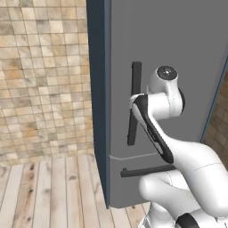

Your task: Retrieve the sausage and cheese from the fridge and place them on the cutting board on the counter.

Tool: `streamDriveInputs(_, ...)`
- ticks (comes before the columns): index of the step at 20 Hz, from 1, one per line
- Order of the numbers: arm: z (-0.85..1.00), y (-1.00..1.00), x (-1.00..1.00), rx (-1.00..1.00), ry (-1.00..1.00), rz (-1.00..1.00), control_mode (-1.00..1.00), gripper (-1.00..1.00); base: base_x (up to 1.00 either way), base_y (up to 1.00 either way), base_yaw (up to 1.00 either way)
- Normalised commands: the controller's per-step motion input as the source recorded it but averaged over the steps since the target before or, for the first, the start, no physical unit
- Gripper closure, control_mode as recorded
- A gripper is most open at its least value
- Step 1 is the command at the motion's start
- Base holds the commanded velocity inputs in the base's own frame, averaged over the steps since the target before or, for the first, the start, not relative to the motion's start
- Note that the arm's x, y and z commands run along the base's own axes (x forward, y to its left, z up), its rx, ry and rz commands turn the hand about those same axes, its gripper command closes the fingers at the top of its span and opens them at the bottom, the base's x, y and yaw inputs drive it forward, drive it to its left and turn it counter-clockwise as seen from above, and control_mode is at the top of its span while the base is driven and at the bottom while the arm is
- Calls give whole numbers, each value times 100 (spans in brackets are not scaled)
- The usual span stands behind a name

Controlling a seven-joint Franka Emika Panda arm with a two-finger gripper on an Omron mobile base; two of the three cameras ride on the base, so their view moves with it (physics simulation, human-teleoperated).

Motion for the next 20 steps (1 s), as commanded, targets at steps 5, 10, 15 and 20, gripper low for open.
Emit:
streamDriveInputs(5, -6, 5, 49, 0, -6, -18, -100, -100, 0, 0, 0)
streamDriveInputs(10, 2, 0, 29, 2, 0, -15, -100, -100, 0, 0, 0)
streamDriveInputs(15, 0, 0, 17, 2, 0, -9, -100, -100, 0, 0, 0)
streamDriveInputs(20, 0, 0, 24, 7, 0, 0, -100, -100, 0, 0, 0)
